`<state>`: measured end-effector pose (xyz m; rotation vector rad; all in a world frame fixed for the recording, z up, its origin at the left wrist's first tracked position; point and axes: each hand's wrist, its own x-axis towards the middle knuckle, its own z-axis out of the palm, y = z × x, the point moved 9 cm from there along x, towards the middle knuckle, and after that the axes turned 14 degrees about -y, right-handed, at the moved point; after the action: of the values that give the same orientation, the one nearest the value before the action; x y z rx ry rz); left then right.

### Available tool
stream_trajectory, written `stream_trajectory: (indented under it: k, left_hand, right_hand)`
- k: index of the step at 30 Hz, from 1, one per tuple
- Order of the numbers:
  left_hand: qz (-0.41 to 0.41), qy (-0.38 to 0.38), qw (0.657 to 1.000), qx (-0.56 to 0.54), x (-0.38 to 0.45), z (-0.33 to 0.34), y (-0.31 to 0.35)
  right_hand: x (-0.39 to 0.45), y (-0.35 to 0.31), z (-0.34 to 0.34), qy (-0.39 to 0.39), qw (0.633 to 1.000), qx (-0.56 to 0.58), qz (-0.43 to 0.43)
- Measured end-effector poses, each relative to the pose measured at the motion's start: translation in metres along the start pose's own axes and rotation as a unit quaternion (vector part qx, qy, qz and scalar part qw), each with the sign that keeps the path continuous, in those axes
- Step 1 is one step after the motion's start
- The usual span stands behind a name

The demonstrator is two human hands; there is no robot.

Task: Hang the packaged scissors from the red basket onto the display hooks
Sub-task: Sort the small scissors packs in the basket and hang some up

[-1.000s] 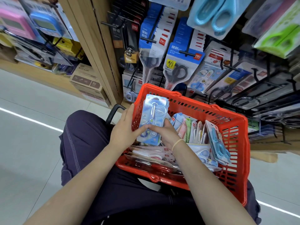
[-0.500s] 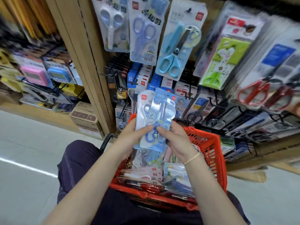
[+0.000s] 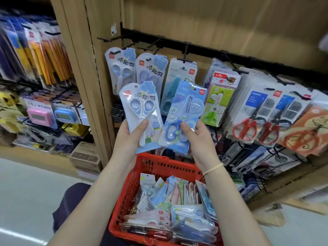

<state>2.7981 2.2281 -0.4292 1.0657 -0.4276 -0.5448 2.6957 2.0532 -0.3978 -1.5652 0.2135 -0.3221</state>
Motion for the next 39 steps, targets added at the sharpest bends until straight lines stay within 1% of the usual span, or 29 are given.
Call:
stream_trajectory:
  k: [2, 6, 10, 17, 21, 25, 30, 39]
  left_hand:
    - [0.013, 0.021, 1.000, 0.016, -0.001, -0.009, 0.007]
    - [0.025, 0.036, 0.998, 0.039, -0.004, -0.020, 0.016]
    - [0.026, 0.040, 0.998, 0.045, -0.005, -0.024, 0.019]
    - [0.009, 0.045, 0.998, 0.036, -0.002, -0.023, 0.017]
    - [-0.012, 0.048, 0.999, 0.013, 0.001, -0.019, 0.011]
    - [-0.020, 0.045, 0.999, 0.006, 0.002, -0.015, 0.010]
    - [-0.020, 0.048, 0.999, 0.014, 0.004, -0.015, 0.007]
    - [-0.008, 0.047, 0.999, 0.024, 0.006, -0.011, 0.006]
  right_hand:
    - [0.005, -0.013, -0.005, 0.010, 0.999, -0.043, -0.010]
    - [0.020, -0.031, -0.005, 0.021, 0.993, -0.113, -0.022]
    - [0.038, -0.042, 0.000, 0.029, 0.989, -0.142, -0.025]
    - [0.054, -0.039, -0.010, 0.083, 0.985, -0.153, -0.014]
    - [0.058, -0.033, -0.010, 0.092, 0.983, -0.160, 0.011]
    - [0.053, -0.014, -0.017, 0.107, 0.984, -0.134, 0.040]
    - [0.047, -0.001, -0.024, 0.105, 0.987, -0.113, 0.051]
    - [0.057, 0.001, -0.018, 0.080, 0.986, -0.143, 0.040]
